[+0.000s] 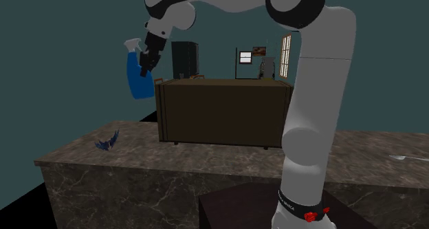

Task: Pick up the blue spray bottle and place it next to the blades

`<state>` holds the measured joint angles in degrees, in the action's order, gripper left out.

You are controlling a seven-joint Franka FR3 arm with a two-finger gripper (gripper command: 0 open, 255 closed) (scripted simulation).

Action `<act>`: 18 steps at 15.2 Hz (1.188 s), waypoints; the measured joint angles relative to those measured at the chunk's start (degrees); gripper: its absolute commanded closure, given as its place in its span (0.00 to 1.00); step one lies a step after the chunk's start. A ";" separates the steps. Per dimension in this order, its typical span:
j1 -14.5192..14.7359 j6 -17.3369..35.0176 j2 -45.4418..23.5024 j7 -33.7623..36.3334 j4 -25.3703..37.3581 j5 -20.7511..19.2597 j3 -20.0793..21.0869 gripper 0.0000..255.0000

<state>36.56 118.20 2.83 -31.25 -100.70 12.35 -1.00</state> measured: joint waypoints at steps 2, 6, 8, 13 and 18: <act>0.54 -0.83 -4.02 1.50 5.10 -0.51 0.58 1.00; 1.84 -3.15 -13.10 4.62 17.03 -1.78 1.61 1.00; 2.56 -4.53 -18.59 6.07 24.09 -2.46 1.96 1.00; 3.32 -4.37 -23.49 7.16 28.98 -3.02 2.22 1.00; 3.40 -0.05 -22.90 6.54 24.03 -2.75 2.30 1.00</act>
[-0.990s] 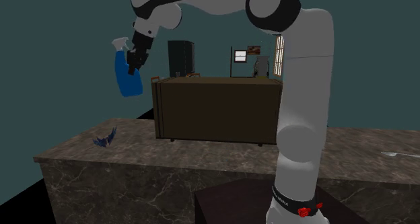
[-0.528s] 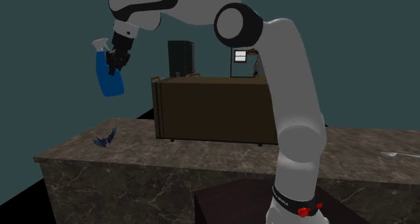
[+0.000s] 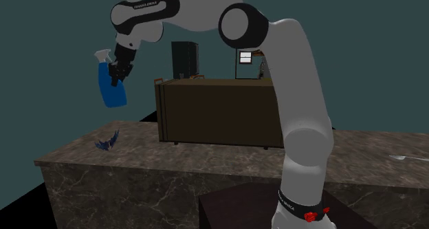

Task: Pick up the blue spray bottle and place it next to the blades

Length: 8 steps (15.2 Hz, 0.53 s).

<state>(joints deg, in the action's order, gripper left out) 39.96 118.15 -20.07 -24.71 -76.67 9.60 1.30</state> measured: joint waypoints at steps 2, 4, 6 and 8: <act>0.04 1.41 0.13 -0.20 -1.54 0.10 0.04 1.00; 0.02 3.07 0.40 -0.50 -3.49 0.24 0.06 1.00; 0.07 4.71 0.56 -0.73 -5.31 0.37 0.12 1.00; 0.10 6.33 0.57 -0.98 -6.95 0.51 0.16 1.00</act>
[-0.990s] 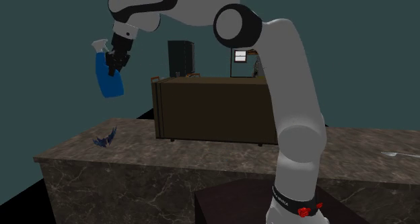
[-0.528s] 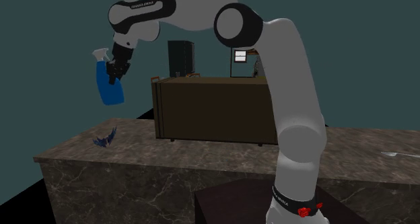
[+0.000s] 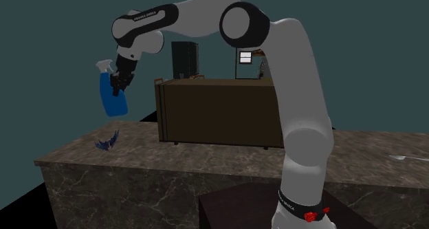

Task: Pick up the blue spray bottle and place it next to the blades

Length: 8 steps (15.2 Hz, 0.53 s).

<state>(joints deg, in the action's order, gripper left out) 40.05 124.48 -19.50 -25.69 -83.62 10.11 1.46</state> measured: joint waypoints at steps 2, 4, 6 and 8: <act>-0.05 1.39 -0.40 -0.34 -1.01 0.17 0.03 1.00; -0.06 2.85 -0.39 -0.61 -2.49 0.32 0.07 1.00; -0.02 4.30 -0.56 -0.82 -3.77 0.46 0.13 1.00; -0.03 5.69 -0.98 -1.11 -4.78 0.63 0.19 1.00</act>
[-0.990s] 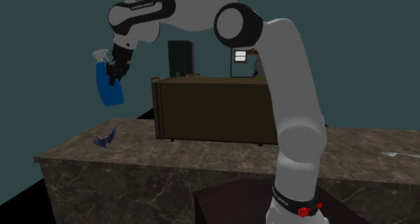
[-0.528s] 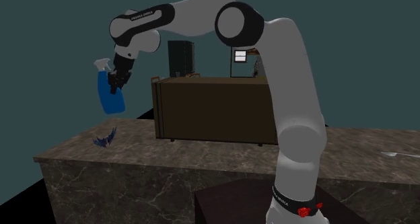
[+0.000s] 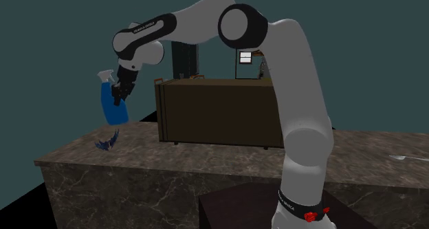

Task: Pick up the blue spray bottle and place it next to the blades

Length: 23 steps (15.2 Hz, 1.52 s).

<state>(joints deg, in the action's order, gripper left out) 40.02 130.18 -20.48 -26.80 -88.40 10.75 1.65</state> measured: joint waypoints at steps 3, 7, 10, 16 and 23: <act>-0.06 2.02 -0.27 -0.48 -1.77 0.29 0.08 1.00; -0.08 4.59 -0.69 -1.04 -3.96 0.65 0.22 1.00; -0.11 6.68 -1.64 -1.51 -5.12 0.95 0.34 1.00; -0.20 10.47 -3.42 -2.41 -7.18 1.55 0.62 1.00; -0.34 14.94 -5.91 -3.56 -9.19 2.33 1.03 1.00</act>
<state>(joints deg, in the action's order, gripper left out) 39.68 145.11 -26.39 -30.36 -97.59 13.07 2.68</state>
